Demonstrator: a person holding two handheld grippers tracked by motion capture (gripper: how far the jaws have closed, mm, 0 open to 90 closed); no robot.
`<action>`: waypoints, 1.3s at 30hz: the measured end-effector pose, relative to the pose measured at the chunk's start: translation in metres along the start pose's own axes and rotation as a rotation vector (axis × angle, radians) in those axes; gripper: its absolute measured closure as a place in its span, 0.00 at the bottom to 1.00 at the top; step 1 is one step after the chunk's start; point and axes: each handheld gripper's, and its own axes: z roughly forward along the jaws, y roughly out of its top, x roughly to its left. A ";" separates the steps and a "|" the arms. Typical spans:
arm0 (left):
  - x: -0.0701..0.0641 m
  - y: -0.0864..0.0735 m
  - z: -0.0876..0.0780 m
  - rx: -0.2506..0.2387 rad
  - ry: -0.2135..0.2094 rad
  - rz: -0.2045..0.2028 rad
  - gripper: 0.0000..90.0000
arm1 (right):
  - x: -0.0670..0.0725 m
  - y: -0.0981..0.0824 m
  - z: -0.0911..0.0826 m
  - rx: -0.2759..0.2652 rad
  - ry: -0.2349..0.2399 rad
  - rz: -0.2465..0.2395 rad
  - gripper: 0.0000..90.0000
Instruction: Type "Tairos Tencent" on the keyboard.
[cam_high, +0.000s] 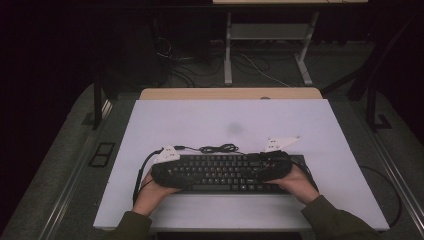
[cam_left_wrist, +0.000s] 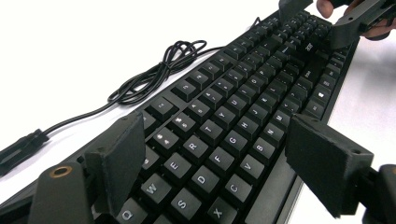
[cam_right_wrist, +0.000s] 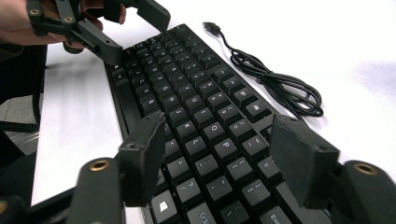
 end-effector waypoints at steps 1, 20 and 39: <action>0.000 -0.001 -0.001 -0.002 0.004 0.000 0.21 | -0.001 0.001 0.001 0.003 0.002 -0.001 0.37; 0.004 -0.012 -0.017 -0.015 0.031 0.010 0.32 | -0.002 0.012 0.021 -0.017 0.015 0.001 0.37; 0.009 -0.020 -0.018 0.063 0.072 0.022 0.87 | 0.001 0.013 0.038 -0.020 0.028 0.004 0.36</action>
